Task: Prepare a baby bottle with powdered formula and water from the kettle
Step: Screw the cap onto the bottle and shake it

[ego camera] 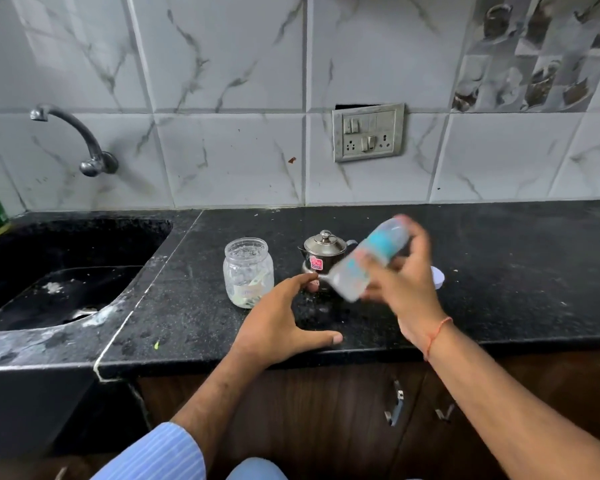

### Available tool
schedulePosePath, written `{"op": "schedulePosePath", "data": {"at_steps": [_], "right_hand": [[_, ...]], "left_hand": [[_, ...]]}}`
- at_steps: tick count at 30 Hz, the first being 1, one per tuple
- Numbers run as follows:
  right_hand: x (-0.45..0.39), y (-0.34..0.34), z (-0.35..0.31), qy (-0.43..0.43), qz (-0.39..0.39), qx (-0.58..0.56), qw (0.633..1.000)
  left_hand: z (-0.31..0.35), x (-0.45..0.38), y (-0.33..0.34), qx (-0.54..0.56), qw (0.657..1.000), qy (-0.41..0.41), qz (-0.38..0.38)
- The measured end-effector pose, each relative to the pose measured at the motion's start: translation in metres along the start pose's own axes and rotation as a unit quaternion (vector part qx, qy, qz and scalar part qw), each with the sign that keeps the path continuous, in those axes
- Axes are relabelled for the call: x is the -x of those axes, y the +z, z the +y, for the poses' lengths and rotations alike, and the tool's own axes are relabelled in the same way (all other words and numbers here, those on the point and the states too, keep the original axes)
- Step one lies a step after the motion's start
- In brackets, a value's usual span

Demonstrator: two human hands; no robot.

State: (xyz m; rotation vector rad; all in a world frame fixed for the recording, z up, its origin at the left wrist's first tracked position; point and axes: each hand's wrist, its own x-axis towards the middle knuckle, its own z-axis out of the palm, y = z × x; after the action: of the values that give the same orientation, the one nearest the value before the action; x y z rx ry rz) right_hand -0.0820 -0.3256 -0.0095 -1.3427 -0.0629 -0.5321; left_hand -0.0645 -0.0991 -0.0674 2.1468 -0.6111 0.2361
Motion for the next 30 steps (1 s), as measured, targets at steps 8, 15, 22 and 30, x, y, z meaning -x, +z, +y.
{"op": "schedulePosePath", "data": {"at_steps": [8,15,22,30], "right_hand": [[-0.002,-0.004,0.009,0.015,0.065,-0.073,0.995],[-0.005,0.003,0.003,0.017,0.057,-0.080,0.995],[-0.005,0.009,0.007,0.015,0.069,-0.086,0.994],[-0.007,0.004,0.012,0.028,0.103,-0.121,0.987]], "left_hand": [[0.002,0.001,-0.001,0.005,1.000,0.009,0.002],[0.005,0.001,-0.002,0.005,1.000,0.006,0.002],[0.002,0.001,-0.002,0.008,1.000,0.010,-0.001],[0.002,0.001,-0.001,0.008,1.000,0.008,-0.003]]}}
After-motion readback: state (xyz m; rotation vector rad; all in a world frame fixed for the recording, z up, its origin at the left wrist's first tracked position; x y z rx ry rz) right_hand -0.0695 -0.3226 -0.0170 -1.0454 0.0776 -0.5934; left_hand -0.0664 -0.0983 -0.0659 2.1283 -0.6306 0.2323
